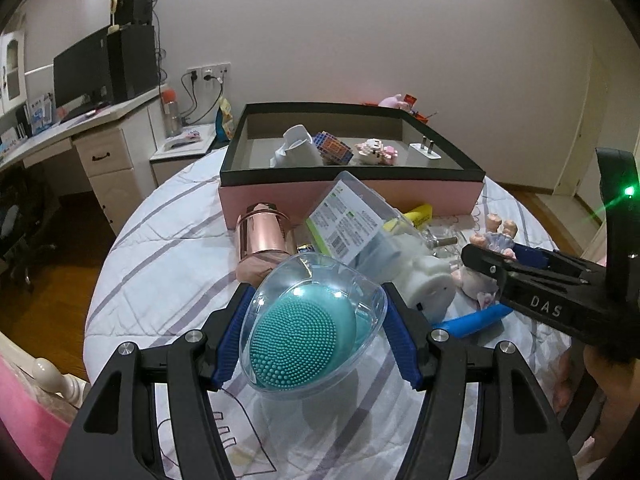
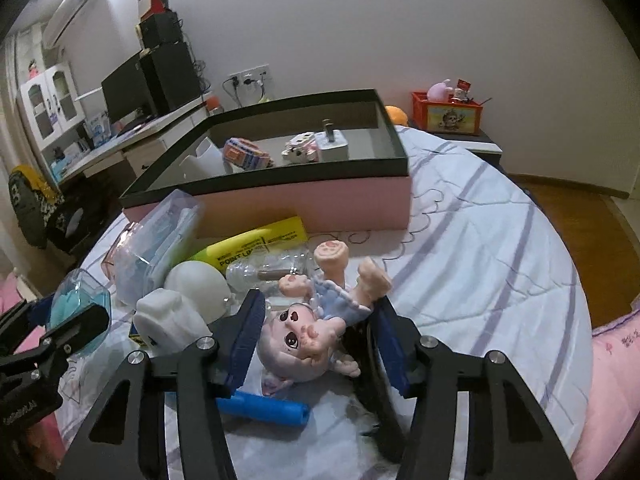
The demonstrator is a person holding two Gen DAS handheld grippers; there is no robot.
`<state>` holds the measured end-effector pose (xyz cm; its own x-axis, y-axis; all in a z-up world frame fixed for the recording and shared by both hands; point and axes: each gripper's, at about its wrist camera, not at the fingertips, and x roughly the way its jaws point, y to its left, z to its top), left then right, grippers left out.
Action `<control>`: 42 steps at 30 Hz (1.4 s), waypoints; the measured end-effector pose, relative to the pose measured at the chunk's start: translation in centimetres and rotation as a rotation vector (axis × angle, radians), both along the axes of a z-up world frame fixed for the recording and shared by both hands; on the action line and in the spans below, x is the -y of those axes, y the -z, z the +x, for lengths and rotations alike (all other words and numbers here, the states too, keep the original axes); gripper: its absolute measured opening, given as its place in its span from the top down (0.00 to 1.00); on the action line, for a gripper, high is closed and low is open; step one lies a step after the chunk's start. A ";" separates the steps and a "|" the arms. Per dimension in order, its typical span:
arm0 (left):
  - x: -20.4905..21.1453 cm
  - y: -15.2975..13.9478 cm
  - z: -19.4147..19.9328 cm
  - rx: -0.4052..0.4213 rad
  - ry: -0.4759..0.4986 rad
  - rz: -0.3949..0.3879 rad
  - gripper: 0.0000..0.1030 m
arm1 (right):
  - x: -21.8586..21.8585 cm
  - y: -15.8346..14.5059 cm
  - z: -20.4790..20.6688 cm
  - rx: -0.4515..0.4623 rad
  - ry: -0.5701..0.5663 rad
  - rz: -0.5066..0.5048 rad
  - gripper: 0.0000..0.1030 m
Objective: Organize rigid objects
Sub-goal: 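Close the left tool on the teal brush case while the right tool grips the doll, then lift the teal brush case with the left tool while the right tool lifts the doll, then carry the brush case and doll over the pink box and open both tools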
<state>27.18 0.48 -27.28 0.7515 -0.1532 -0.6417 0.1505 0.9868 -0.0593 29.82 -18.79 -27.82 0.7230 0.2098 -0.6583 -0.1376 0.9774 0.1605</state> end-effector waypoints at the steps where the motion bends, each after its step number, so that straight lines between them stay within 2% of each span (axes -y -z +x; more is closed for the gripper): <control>1: 0.0 0.0 0.1 -0.001 0.001 -0.003 0.38 | -0.2 0.0 0.1 0.000 -0.004 -0.009 0.48; 7: -0.3 0.2 0.5 -0.012 0.003 -0.013 0.38 | -1.3 0.1 0.7 -0.006 -0.026 -0.050 0.53; 8: -0.4 0.2 0.5 -0.011 0.001 -0.015 0.38 | -1.4 0.0 0.7 -0.003 -0.029 -0.055 0.59; 15: -0.8 -1.2 -0.3 0.030 -0.011 -0.030 0.38 | -1.3 -0.8 -1.0 0.047 -0.048 -0.056 0.60; 23: -0.2 -3.7 -1.4 0.100 -0.017 -0.023 0.38 | -1.0 -3.9 -3.6 0.151 -0.040 -0.066 0.60; 27: 0.4 -5.9 -2.1 0.160 -0.035 -0.001 0.38 | -1.0 -5.8 -4.9 0.209 -0.038 -0.063 0.60; 37: 1.3 -10.9 -4.4 0.317 -0.046 0.010 0.38 | -2.1 -12.1 -8.7 0.425 -0.045 -0.070 0.60; 42: 1.6 -12.3 -5.4 0.369 -0.040 0.026 0.38 | -2.8 -13.5 -9.3 0.460 -0.061 -0.072 0.60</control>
